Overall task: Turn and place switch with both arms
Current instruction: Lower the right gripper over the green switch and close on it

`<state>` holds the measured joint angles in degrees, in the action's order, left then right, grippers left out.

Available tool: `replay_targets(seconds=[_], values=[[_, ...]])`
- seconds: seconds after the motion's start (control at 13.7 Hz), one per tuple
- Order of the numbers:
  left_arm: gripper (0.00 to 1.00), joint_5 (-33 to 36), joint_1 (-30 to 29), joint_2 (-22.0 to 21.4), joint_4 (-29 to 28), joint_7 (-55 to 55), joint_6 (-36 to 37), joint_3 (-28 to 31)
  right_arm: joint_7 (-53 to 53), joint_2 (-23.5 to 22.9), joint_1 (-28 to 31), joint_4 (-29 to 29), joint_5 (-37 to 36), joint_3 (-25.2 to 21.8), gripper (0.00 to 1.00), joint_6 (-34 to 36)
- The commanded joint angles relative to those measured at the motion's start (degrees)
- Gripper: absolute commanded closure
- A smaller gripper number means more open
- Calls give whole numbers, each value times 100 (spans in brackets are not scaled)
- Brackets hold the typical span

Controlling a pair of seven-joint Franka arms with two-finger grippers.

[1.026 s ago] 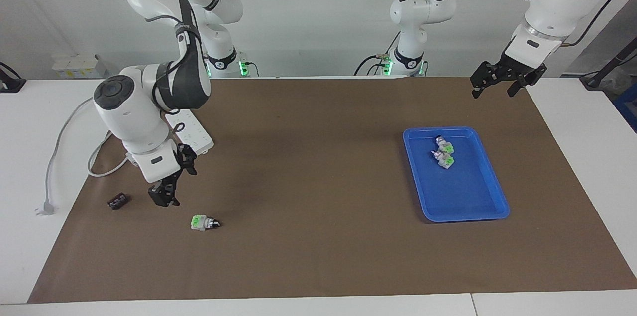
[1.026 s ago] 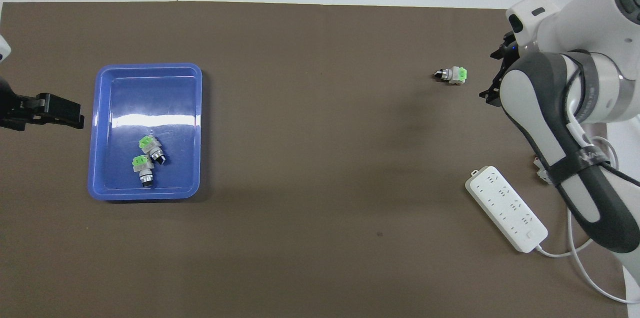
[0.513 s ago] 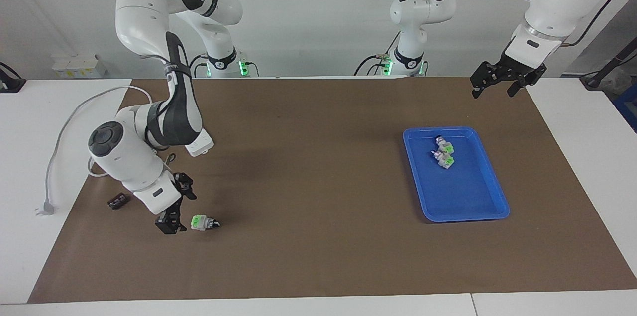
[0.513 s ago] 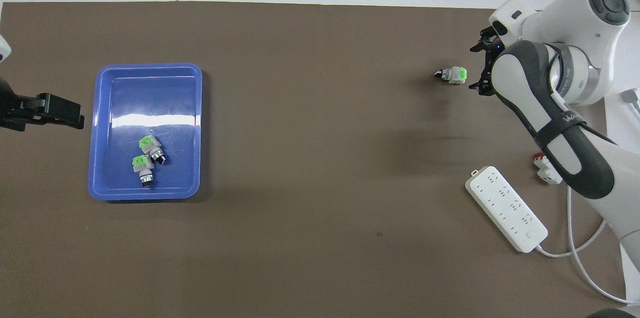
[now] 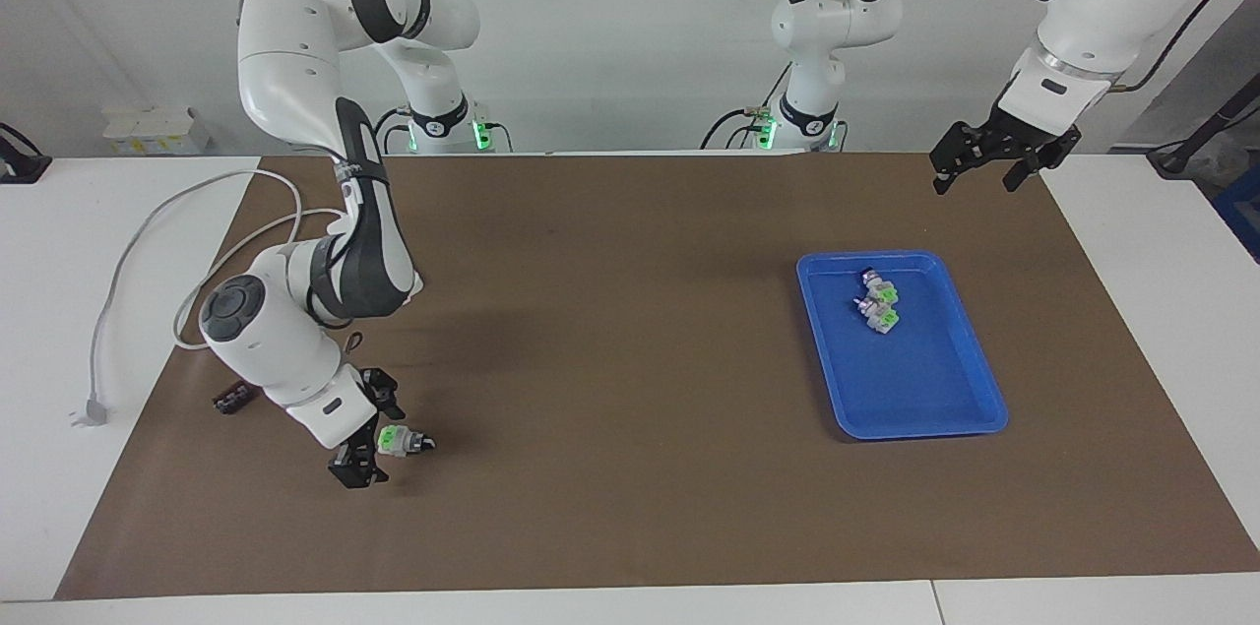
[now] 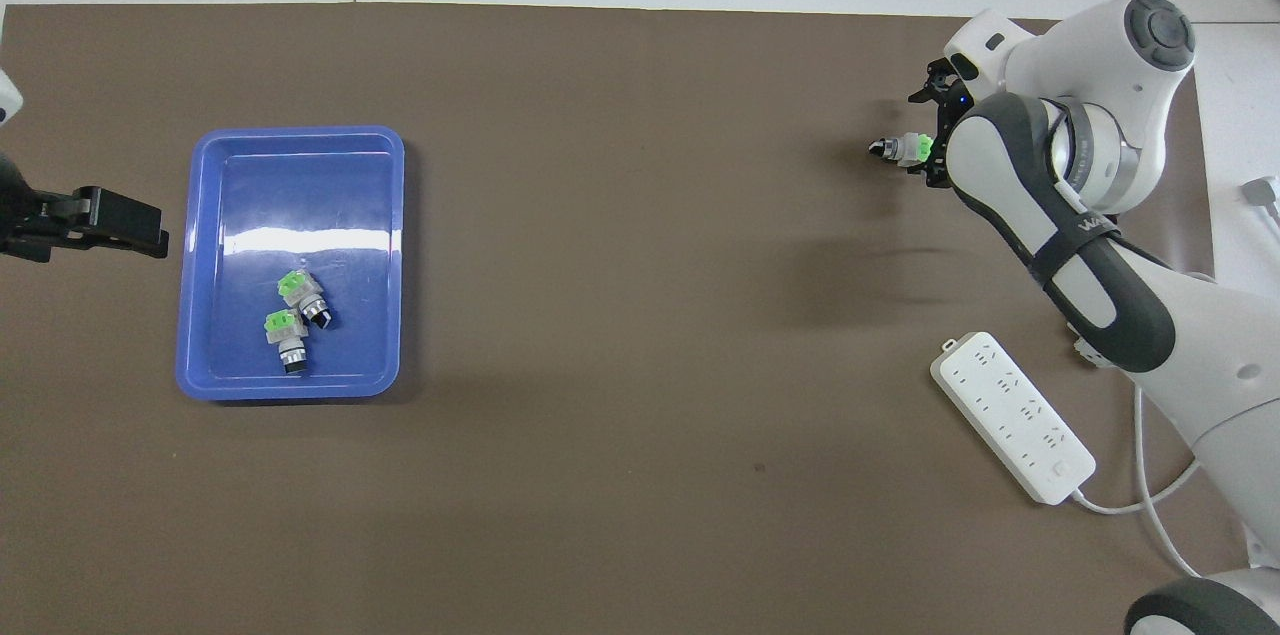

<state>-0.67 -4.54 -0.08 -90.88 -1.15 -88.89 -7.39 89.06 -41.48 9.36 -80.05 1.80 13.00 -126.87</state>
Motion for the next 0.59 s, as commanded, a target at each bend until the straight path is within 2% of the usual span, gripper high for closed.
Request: replay_targets(seconds=[0.0,0.51], values=[[0,94,-29,-168,-193,-8,-85,-17,252,18,127,-204,214,97,1,-215],[0,94,-29,-168,-193,-17,-85,-17,507,167,225,-837,567,106,3,-681]])
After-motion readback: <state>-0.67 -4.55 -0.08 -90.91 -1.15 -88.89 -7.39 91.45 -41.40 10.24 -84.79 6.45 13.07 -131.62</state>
